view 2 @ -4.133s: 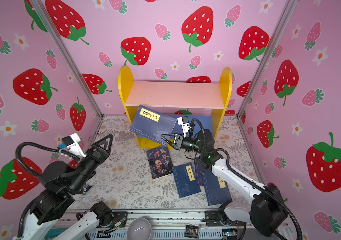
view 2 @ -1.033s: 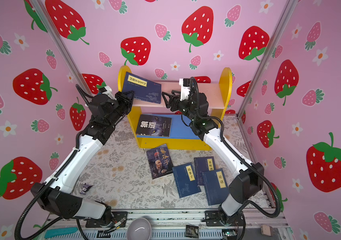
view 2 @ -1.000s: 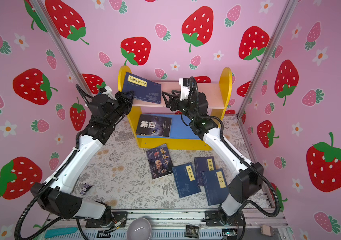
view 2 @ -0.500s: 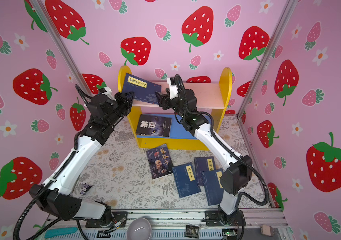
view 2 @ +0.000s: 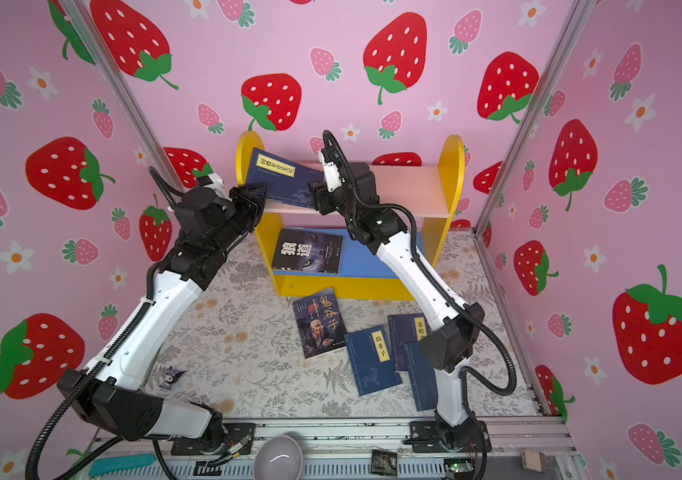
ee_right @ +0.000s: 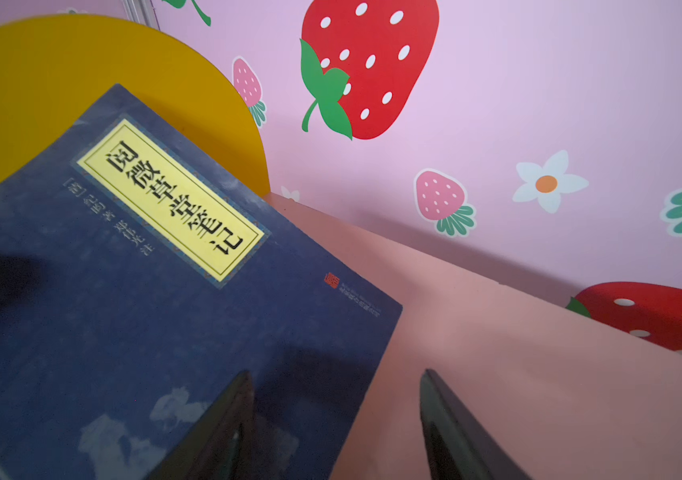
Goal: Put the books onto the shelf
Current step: 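Release the dark blue book and draw both grippers back down to the table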
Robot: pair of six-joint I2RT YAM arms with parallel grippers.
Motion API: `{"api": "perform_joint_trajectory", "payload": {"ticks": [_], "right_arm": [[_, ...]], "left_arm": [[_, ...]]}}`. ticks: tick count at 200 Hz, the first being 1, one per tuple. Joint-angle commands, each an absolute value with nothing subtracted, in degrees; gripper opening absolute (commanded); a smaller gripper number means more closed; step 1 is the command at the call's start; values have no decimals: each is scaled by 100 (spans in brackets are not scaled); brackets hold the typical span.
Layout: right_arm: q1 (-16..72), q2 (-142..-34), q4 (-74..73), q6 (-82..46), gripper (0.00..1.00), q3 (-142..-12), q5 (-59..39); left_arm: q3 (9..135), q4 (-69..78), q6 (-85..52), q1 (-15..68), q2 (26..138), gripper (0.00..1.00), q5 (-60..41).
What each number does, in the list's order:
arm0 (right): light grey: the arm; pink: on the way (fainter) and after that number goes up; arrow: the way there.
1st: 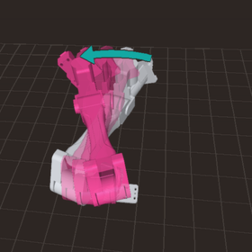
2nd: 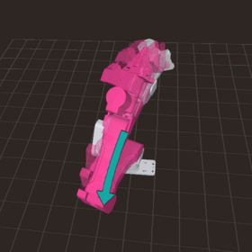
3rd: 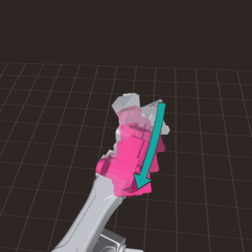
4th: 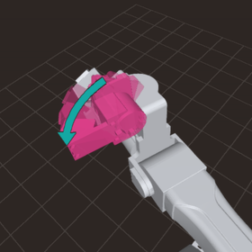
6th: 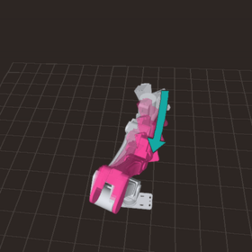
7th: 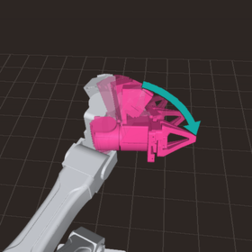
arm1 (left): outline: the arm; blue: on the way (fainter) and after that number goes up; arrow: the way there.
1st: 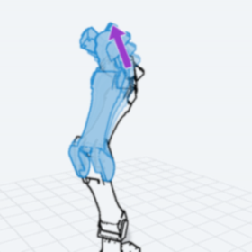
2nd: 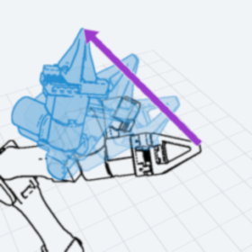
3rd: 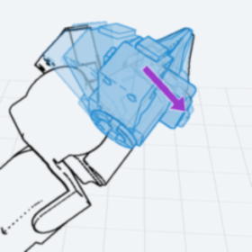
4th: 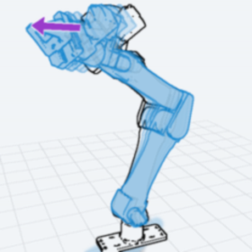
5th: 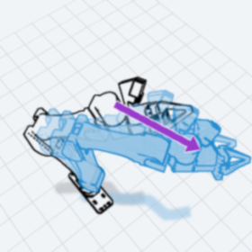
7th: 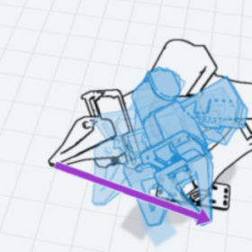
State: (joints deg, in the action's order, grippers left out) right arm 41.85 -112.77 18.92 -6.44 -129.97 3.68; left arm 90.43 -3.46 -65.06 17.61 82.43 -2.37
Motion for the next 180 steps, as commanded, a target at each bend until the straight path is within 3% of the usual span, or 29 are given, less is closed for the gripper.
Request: {"api": "perform_joint_trajectory", "payload": {"ticks": [1, 21, 45, 63, 122, 180], "right_arm": [[4210, -11505, 2706, -459, 64, -12944, 640], [4228, -11479, 2707, -482, 64, -12829, 747], [4244, -11451, 2692, -510, 64, -12736, 800], [4258, -11381, 2614, -521, 63, -12586, 788], [4269, -11121, 2313, -432, 63, -12156, 891], [4246, -10952, 2177, -112, 66, -12159, 1127]], "left_arm": [[9312, -660, -6273, 1725, 8215, 55, -31], [9353, -865, -6169, 1688, 8142, 72, 81], [9601, -1346, -5917, 1524, 8061, 86, 167], [9631, -1707, -5834, 1245, 7891, 87, 185], [8100, -1679, -5758, 632, 6344, 89, 884], [7823, -1661, -5713, 594, 6164, 89, 727]]}}
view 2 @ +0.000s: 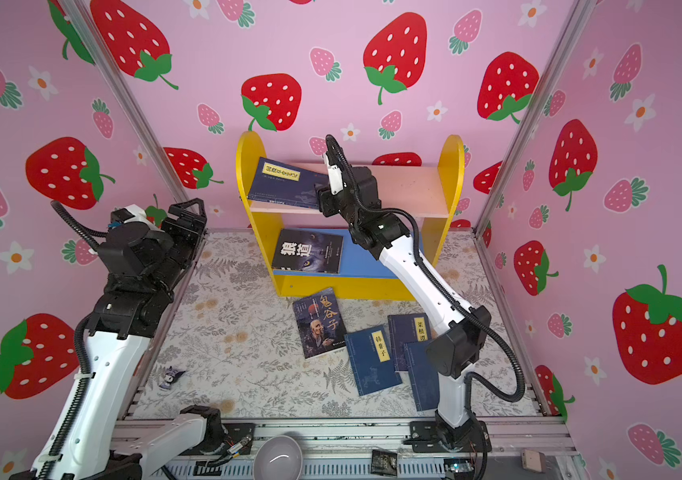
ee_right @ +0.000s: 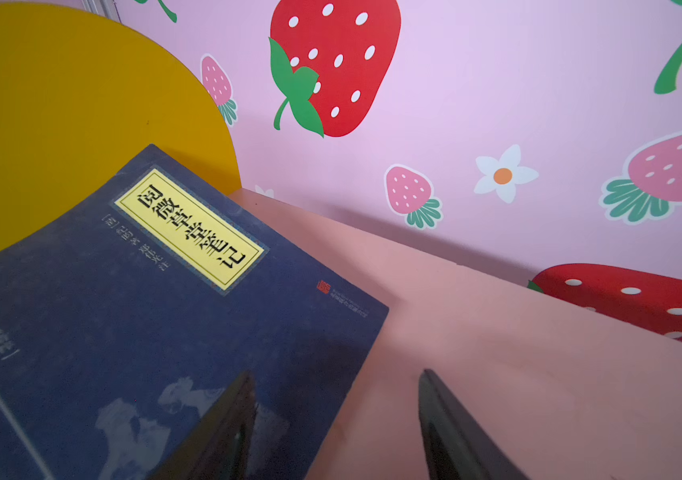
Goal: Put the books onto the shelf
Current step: 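Release the dark blue book and draw both grippers back down to the table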
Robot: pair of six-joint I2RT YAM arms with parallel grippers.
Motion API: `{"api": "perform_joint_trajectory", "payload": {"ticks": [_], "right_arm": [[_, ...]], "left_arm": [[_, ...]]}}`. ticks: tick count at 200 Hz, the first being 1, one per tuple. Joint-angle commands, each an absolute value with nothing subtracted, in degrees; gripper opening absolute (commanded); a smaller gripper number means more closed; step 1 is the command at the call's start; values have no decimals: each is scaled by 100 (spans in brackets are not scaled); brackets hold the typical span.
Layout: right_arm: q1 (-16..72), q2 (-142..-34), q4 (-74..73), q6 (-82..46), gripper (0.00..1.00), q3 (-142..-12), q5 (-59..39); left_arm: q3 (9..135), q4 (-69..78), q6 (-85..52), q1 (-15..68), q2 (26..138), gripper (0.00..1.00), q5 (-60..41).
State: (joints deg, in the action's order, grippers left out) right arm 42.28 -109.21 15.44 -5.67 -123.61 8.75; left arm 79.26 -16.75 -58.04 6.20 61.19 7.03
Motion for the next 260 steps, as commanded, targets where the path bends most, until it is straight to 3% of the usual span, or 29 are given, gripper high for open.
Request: {"api": "perform_joint_trajectory", "payload": {"ticks": [1, 61, 127, 151, 202, 260], "right_arm": [[4241, -10952, 2178, -104, 66, -12162, 1135], [4118, -10557, 1929, 65, 72, -12120, 1378], [4041, -9987, 1551, 7, 86, -11783, 1244], [4042, -9013, 878, -207, 86, -10635, 1072], [4046, -6799, 456, -947, 87, -7966, -255], [4061, -6051, 134, -2904, 79, -5066, -1035]], "left_arm": [[7823, -1661, -5722, 596, 6167, 89, 719], [7748, -1592, -5732, 595, 6293, 88, 384], [7546, -1516, -5631, 595, 6201, 88, 234], [7275, -1348, -5379, 595, 6013, 89, -101], [6049, -1483, -4997, 731, 5642, 95, -1388], [4447, -1476, -4848, 1537, 5353, 97, -1543]]}}
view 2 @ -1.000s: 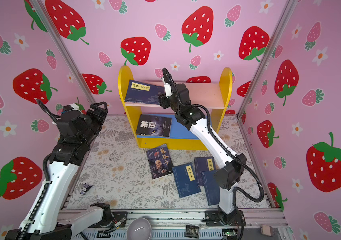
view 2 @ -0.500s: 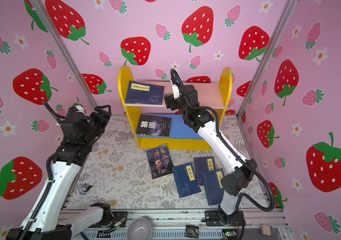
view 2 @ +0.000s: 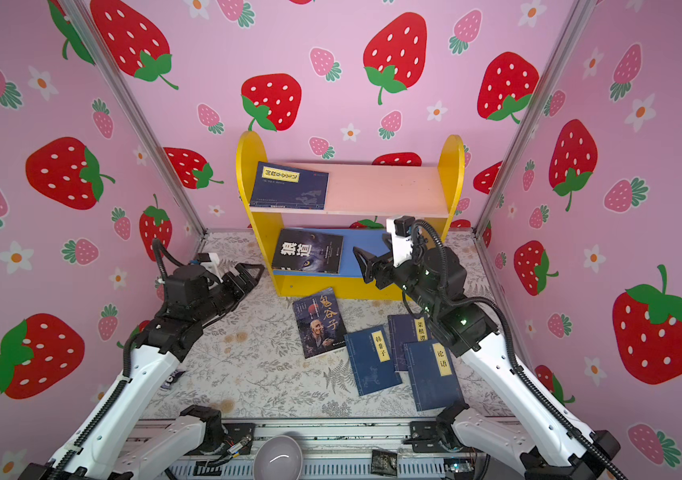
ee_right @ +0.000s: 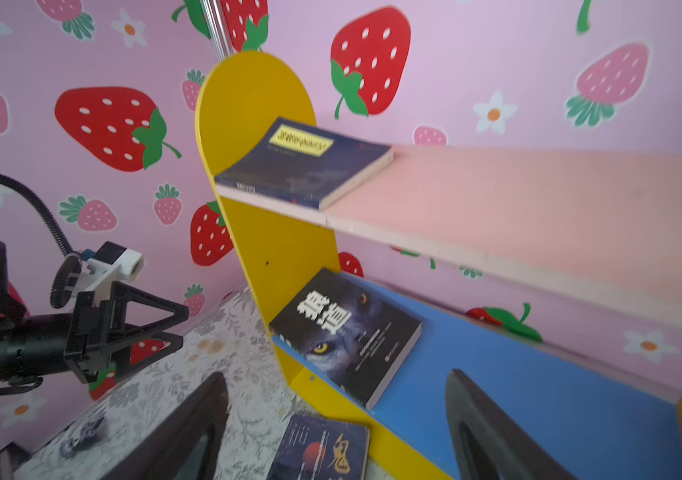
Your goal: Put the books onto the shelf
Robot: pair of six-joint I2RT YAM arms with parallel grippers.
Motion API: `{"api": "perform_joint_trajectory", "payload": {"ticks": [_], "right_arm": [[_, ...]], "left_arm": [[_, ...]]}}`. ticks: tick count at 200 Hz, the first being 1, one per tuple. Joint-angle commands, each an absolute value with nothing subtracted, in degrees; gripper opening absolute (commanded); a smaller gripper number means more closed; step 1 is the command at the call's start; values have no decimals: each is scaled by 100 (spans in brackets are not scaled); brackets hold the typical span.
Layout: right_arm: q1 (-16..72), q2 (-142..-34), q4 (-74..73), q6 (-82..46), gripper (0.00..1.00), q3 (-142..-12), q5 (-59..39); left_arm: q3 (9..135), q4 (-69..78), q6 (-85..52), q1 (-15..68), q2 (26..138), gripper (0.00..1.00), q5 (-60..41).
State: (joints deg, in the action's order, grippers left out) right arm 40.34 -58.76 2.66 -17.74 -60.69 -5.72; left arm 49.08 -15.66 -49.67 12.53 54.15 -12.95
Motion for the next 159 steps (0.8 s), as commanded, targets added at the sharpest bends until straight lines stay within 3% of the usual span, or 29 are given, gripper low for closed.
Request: {"api": "perform_joint_trajectory", "payload": {"ticks": [1, 32, 92, 159], "right_arm": [[4065, -6057, 111, -2933, 79, -5038, -1040], [4137, -6391, -655, -3398, 72, -4115, -1092], [4406, -7898, -2031, -3363, 70, -3621, -1183], [4495, -9474, -2770, -3488, 53, -3865, -967]], "left_arm": [[4421, -1459, -4854, 1551, 5357, 97, -1554], [3669, -876, -4939, 2085, 5695, 97, -1526], [2894, 519, -5048, 2628, 6843, 97, -1262], [2640, 1560, -5179, 2637, 7818, 98, -1053]]}}
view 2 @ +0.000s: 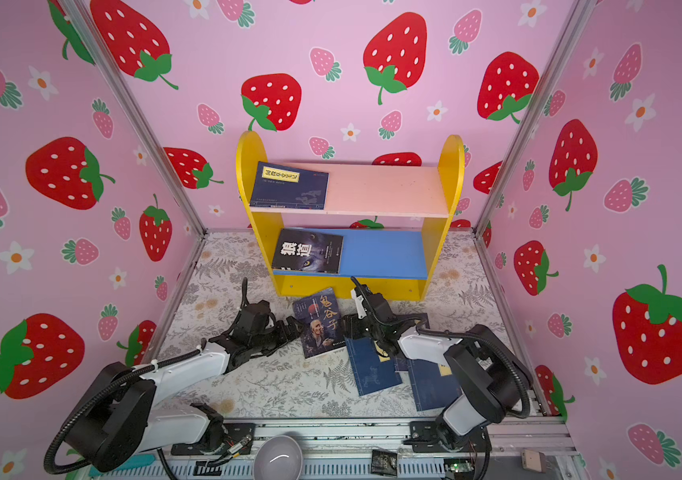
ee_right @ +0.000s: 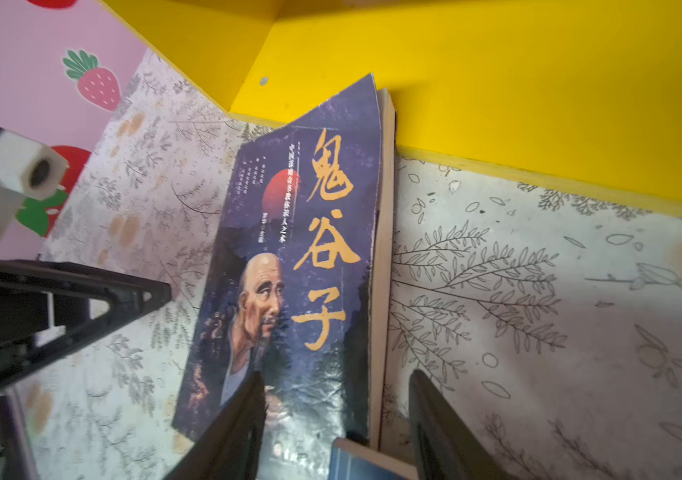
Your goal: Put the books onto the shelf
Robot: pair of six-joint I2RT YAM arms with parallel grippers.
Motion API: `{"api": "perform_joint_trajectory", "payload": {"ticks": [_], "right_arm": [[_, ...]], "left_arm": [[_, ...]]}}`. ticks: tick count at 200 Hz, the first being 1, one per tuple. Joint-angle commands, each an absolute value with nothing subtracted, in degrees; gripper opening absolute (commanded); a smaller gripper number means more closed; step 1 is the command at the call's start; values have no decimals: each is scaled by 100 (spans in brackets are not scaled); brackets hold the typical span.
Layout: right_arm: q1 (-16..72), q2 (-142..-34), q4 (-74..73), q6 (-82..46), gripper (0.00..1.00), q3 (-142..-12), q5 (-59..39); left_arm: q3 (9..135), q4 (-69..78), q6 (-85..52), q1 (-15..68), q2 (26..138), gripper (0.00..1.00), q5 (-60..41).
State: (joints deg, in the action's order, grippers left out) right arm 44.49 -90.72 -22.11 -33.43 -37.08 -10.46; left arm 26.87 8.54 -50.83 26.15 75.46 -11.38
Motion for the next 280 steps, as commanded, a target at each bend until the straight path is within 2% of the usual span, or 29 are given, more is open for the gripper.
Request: {"api": "perform_joint_trajectory", "payload": {"ticks": [1, 18, 22, 42, 81, 110, 127, 184, 228, 280], "right_arm": [[4497, -9496, -2778, -3489, 52, -3866, -967], [4524, -9782, -2845, -3550, 52, -3940, -953], [4533, -9850, -2848, -3555, 49, -3965, -947], [4559, -10065, -2762, -3573, 44, -4086, -908], [4648, -9685, -2318, -2946, 49, -4579, -414], [4647, -10073, -1928, -2675, 50, -5105, -243], [4647, -10425, -2061, -2868, 46, -5082, -220], [4697, -11326, -2571, -3524, 31, -5079, -885], [4904, -11704, -2682, -3643, 29, -5245, -1228], [4939, -11856, -2814, -3798, 28, -5296, -1458]], "left_arm": [[2638, 1580, -5187, 2637, 7829, 98, -1058], [2585, 1816, -5285, 2636, 8074, 98, -1015], [2576, 1883, -5305, 2634, 8137, 98, -1015], [2580, 2222, -5416, 2630, 8504, 98, -1123], [2648, 2514, -5562, 2628, 8825, 97, -1191], [2732, 2625, -5630, 2628, 9019, 97, -1263], [2725, 2667, -5696, 2628, 9091, 97, -1190], [2874, 3010, -5933, 2646, 9575, 96, -1386], [2764, 4372, -6487, 2646, 9803, 92, -1944], [2501, 5355, -6871, 2654, 9084, 91, -2188]]}}
